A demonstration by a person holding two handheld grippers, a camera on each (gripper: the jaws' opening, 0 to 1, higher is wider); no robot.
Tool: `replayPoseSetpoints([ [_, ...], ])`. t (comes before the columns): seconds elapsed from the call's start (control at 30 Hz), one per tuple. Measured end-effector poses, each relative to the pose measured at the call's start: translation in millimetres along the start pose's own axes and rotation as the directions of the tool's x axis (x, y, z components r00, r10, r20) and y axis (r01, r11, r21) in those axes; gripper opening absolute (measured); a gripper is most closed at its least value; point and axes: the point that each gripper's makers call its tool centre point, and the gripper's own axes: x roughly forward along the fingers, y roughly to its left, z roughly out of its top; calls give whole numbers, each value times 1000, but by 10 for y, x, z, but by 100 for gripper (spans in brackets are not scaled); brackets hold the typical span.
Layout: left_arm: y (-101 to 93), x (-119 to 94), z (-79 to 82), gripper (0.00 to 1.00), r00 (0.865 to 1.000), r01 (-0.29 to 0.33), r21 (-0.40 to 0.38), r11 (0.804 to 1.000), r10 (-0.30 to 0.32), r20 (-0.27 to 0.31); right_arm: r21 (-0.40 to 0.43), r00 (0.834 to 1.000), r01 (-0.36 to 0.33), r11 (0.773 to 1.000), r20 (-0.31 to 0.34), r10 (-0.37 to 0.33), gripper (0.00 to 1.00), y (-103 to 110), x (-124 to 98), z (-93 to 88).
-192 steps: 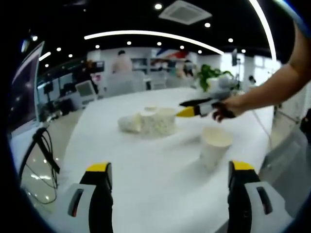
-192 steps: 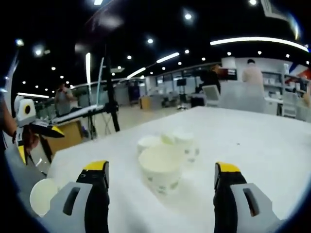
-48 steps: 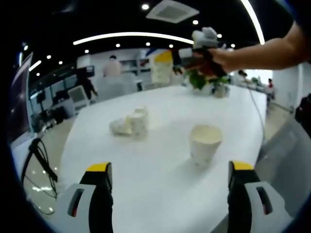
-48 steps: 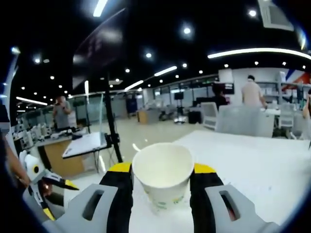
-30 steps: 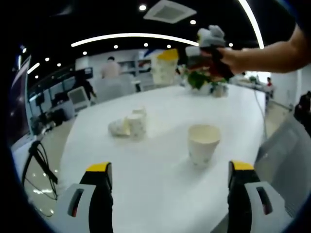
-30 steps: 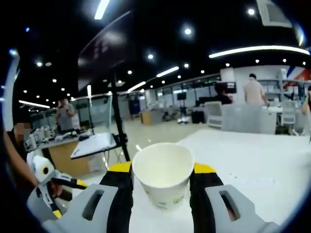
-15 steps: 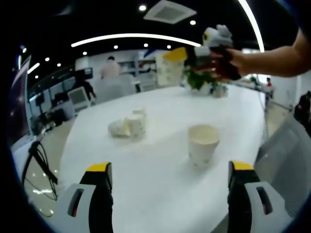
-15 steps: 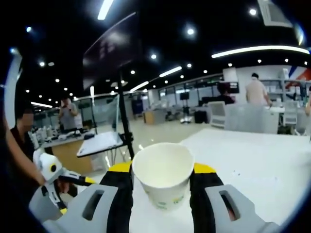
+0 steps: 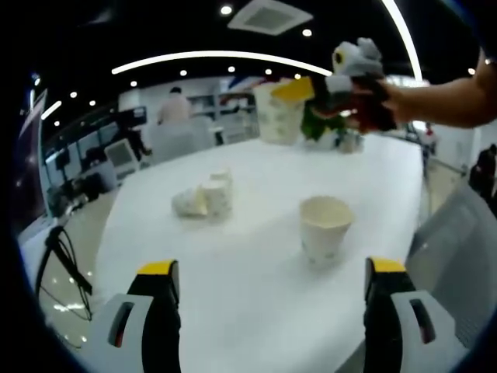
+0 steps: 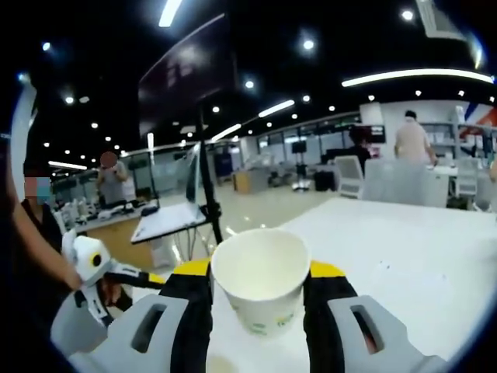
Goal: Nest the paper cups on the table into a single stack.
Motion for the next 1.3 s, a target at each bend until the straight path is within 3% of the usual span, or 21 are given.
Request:
replayPoseSetpoints([
  [0.2,8,2,10,99,1000,4,-5,1000,-4,10,-13,999,-8,1000,-32,7,42,81,-37,-83],
  [0.33,6,-1,17,99,1000,9,-9,1000,-9,14,9,1000,-5,1000,-14,5,42,118,-95,-69],
  [0.43,-43,-7,67,99,999,38,-26,999,-37,37,-33,1000,-11,999,-26,11,42,171,-130,-89],
  [0.57,-66,-5,48,99,999,45,-14,999,-45,22,-50,999,-28,998,-35,26,42,254,-184,-110],
  [0.77,-55,-4,3,99,999,41,-24,999,-41,-5,-18,999,-33,999,-23,33,42,333,-281,-143],
  [1.3,-54,-20,6,99,999,36,-11,999,-36,3,6,996,-86,996,-15,86,43,689,-472,-156],
])
